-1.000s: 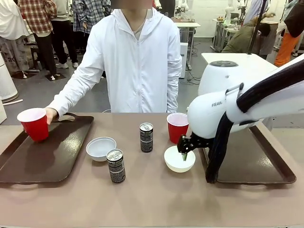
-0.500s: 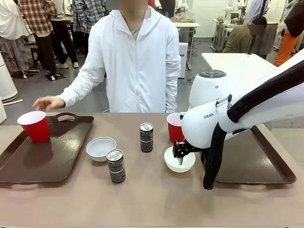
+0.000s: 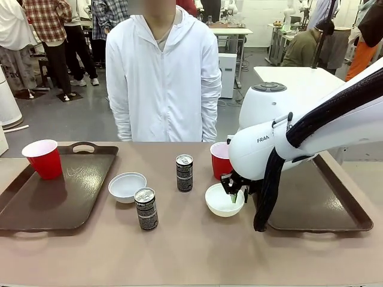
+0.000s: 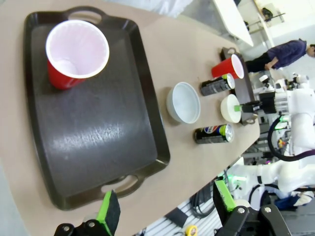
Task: Prepare tableware on both trays.
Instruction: Pick up a Picnic Bowl from the table and place it on a Handle tray.
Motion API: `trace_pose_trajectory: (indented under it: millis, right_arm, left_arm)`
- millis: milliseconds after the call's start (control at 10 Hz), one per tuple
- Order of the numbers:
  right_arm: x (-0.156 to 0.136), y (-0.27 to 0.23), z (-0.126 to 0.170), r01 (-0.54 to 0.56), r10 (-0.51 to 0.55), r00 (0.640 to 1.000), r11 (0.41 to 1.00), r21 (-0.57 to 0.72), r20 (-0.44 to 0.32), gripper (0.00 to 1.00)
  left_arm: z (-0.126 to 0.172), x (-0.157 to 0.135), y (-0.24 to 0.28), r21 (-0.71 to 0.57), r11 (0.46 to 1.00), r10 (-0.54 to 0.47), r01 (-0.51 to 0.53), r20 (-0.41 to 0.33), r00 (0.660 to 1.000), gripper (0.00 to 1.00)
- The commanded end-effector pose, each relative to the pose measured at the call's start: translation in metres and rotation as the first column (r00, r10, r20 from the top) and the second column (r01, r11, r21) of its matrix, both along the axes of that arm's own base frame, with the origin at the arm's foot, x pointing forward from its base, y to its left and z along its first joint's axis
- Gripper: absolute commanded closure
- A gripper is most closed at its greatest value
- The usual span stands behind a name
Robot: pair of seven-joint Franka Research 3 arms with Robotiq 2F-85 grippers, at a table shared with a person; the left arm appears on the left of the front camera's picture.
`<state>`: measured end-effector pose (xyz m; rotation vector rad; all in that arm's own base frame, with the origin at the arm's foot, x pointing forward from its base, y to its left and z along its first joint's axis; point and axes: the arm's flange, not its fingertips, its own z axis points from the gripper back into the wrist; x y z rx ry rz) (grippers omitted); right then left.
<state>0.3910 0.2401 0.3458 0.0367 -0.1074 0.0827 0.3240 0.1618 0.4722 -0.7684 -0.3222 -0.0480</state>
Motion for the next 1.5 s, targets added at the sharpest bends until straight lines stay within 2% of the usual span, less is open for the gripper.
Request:
trace_pose_trajectory:
  millis: [0,300,400,500,600,800,1000,1200,1400]
  right_arm:
    - [0.002,0.001,0.001,0.032,-0.032,0.999,0.999,0.040,0.000,1.00]
    - [0.004,-0.004,0.002,0.031,-0.030,0.999,0.999,0.044,-0.020,1.00]
    - [0.000,-0.003,0.004,0.011,-0.009,0.999,0.999,0.038,-0.053,1.00]
    - [-0.009,-0.001,0.015,-0.025,0.026,0.992,1.000,0.015,-0.125,1.00]
    - [-0.017,0.000,0.035,-0.049,0.051,0.989,0.999,0.016,-0.136,1.00]
    - [-0.025,0.000,0.081,-0.050,0.053,0.994,0.998,0.034,-0.100,1.00]
    - [-0.022,0.001,0.112,-0.015,0.017,0.998,0.999,0.030,-0.061,1.00]
    - [-0.013,-0.005,0.128,-0.013,0.013,0.995,1.000,0.003,-0.095,1.00]
    - [0.008,-0.034,0.137,-0.051,0.042,0.989,0.997,-0.062,-0.140,1.00]
  left_arm:
    - [0.001,0.001,-0.001,-0.017,1.000,0.008,-0.008,0.006,1.000,0.00]
    - [0.001,0.001,-0.001,-0.017,1.000,0.008,-0.008,0.006,1.000,0.00]
    - [0.001,0.001,-0.001,-0.017,1.000,0.008,-0.008,0.006,1.000,0.00]
    - [0.001,0.001,-0.001,-0.017,1.000,0.008,-0.008,0.006,1.000,0.00]
    - [0.001,0.001,-0.001,-0.017,1.000,0.008,-0.008,0.006,1.000,0.00]
    - [0.001,0.001,-0.001,-0.017,1.000,0.008,-0.008,0.006,1.000,0.00]
    - [0.001,0.001,-0.001,-0.017,1.000,0.008,-0.008,0.006,1.000,0.00]
    - [0.001,0.001,-0.001,-0.017,1.000,0.008,-0.008,0.006,1.000,0.00]
    - [0.001,0.001,-0.001,-0.017,1.000,0.008,-0.008,0.006,1.000,0.00]
